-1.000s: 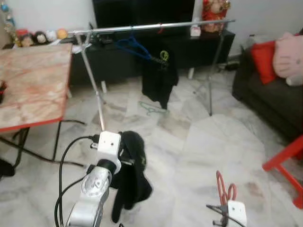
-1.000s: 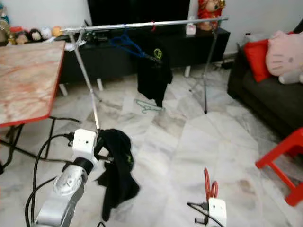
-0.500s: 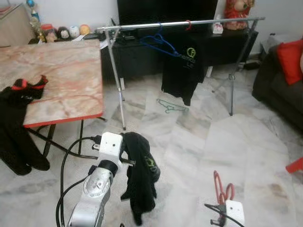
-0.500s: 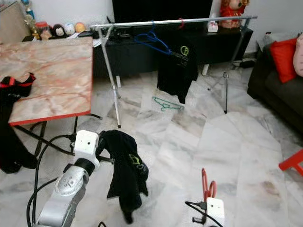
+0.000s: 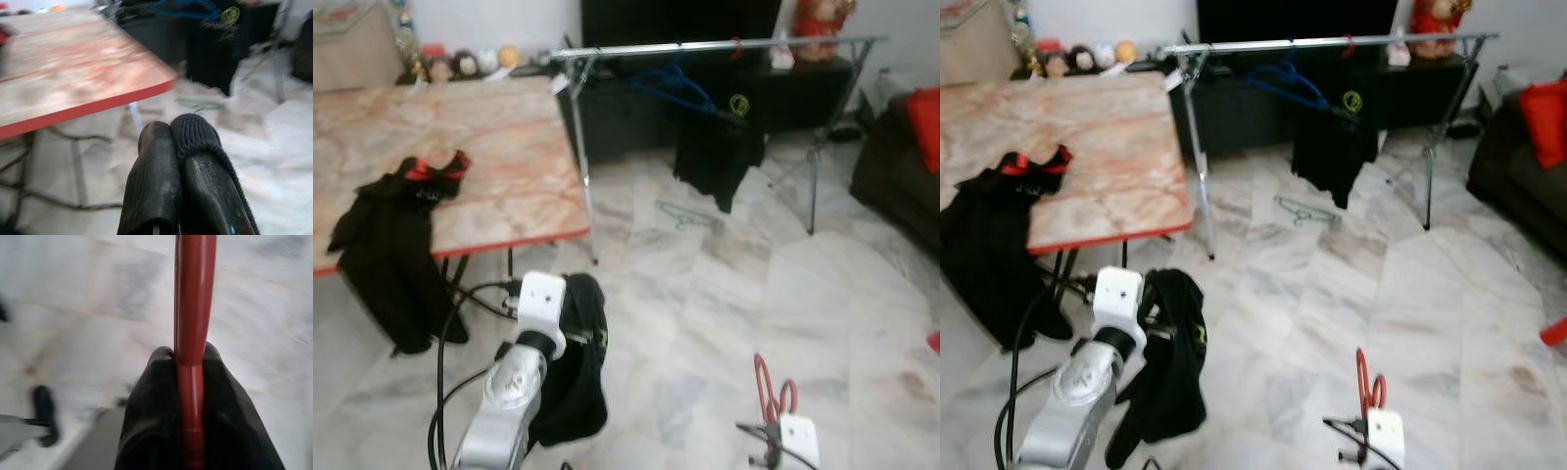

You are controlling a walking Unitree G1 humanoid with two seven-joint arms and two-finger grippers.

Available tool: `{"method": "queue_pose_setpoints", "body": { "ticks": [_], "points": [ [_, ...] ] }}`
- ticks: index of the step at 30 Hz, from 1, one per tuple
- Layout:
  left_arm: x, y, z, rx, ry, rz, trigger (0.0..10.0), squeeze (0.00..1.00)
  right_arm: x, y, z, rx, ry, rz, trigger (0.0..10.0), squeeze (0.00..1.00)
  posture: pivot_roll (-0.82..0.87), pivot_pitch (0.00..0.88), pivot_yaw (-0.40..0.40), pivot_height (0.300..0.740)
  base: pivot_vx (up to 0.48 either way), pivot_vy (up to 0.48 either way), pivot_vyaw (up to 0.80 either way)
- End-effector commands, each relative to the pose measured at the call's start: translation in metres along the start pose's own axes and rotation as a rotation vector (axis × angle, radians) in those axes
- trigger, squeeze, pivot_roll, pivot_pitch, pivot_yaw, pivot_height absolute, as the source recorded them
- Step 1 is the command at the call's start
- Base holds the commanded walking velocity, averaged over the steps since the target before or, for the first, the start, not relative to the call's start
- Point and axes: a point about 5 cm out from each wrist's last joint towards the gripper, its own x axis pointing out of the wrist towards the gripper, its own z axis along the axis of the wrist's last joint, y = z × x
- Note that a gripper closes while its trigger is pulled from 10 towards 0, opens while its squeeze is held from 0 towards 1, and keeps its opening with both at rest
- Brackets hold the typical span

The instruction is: Hang hanger

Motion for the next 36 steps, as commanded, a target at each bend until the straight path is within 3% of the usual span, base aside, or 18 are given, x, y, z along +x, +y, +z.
{"method": "queue_pose_setpoints", "body": {
  "ticks": [1, 25, 36],
  "points": [
    [0.0022, -0.0033, 0.0072, 0.001, -0.031, -0.006, 10.0, 0.0, -0.0007, -0.0038, -0.0017, 0.0, 0.003, -0.008, 10.0, 0.0, 0.0, 0.0, -0.039, 0.74, 0.0, 0.368, 0.0],
    [0.0032, -0.0049, 0.0072, 0.005, -0.033, -0.005, 10.0, 0.0, -0.0006, -0.0046, -0.0013, -0.015, 0.01, -0.005, 10.0, 0.0, 0.01, 0.0, -0.045, 0.74, 0.0, 0.367, 0.0],
    [0.0035, -0.0069, 0.0079, 0.021, -0.043, -0.015, 10.0, 0.0, -0.0005, -0.0045, -0.0014, -0.017, 0.012, -0.002, 10.0, 0.0, 0.01, 0.0, -0.045, 0.74, 0.0, 0.0, 0.0]
  ]
}}
